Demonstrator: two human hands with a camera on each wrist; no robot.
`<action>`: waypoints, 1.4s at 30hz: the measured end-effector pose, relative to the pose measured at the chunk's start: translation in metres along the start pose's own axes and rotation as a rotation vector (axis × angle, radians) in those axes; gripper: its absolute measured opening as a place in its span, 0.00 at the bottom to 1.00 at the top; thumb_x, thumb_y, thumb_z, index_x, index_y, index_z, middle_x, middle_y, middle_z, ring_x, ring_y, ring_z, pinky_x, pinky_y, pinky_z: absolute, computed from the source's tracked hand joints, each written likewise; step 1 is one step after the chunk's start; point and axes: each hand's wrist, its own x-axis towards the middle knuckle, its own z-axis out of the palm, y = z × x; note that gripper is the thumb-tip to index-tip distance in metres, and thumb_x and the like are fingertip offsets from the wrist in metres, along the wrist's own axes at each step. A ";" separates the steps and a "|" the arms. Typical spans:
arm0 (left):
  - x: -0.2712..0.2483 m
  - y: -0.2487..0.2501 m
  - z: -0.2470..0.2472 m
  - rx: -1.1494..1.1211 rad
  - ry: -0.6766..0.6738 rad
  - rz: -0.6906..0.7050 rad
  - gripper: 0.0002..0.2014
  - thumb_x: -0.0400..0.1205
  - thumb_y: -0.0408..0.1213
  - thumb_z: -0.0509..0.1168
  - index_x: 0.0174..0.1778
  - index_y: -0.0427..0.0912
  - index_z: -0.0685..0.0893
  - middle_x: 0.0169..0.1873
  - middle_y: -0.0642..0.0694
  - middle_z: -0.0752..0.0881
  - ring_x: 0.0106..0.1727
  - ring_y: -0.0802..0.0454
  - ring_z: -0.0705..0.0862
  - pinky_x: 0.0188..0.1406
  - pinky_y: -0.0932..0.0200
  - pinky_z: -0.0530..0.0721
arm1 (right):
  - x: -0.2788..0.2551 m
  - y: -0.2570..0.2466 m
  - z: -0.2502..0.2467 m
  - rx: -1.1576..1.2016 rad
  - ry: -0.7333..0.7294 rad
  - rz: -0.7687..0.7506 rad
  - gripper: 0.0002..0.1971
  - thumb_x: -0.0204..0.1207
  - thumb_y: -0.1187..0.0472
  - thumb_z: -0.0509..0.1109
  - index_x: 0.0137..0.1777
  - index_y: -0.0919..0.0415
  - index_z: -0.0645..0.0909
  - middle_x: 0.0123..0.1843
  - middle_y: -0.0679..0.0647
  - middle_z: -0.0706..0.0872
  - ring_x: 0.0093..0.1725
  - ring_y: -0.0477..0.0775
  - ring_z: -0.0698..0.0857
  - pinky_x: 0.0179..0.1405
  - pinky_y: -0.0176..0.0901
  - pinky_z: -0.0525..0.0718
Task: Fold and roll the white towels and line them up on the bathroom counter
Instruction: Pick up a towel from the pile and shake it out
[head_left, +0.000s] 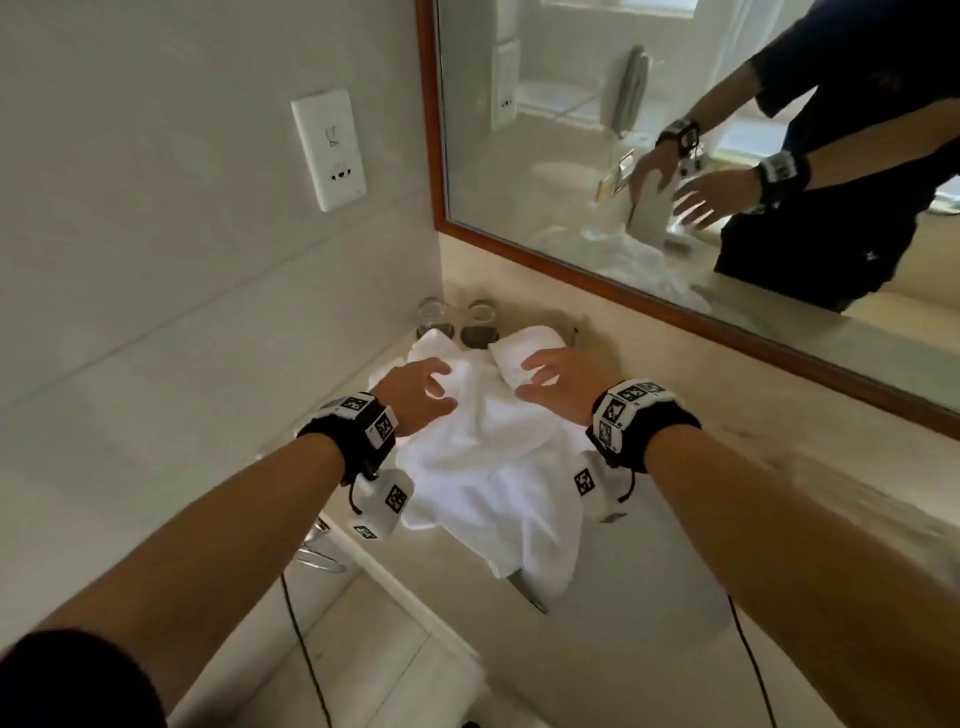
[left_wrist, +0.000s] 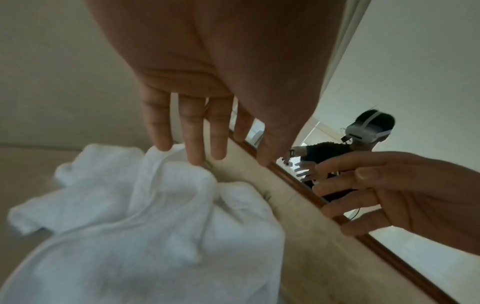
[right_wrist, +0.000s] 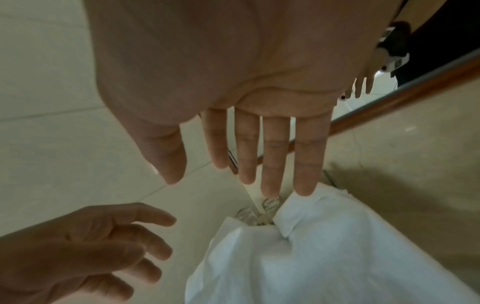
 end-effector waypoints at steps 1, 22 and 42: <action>0.002 -0.007 0.004 -0.019 0.013 -0.015 0.21 0.79 0.45 0.71 0.67 0.51 0.78 0.54 0.51 0.87 0.51 0.51 0.86 0.52 0.57 0.82 | 0.004 0.001 0.005 0.012 -0.019 0.011 0.23 0.71 0.41 0.75 0.65 0.44 0.80 0.58 0.46 0.87 0.60 0.50 0.83 0.69 0.48 0.77; 0.036 0.018 0.035 -0.902 -0.134 -0.190 0.11 0.78 0.23 0.64 0.51 0.38 0.89 0.51 0.31 0.88 0.50 0.36 0.86 0.56 0.42 0.85 | 0.024 0.015 0.066 0.490 -0.186 0.180 0.50 0.63 0.47 0.84 0.80 0.33 0.57 0.55 0.48 0.87 0.56 0.52 0.86 0.39 0.46 0.87; -0.004 0.141 0.114 -0.001 -0.223 0.277 0.28 0.75 0.54 0.74 0.68 0.44 0.81 0.59 0.50 0.84 0.59 0.46 0.81 0.59 0.51 0.78 | -0.144 0.037 -0.094 1.029 0.515 0.139 0.14 0.50 0.67 0.60 0.38 0.63 0.74 0.37 0.59 0.71 0.38 0.57 0.69 0.39 0.49 0.69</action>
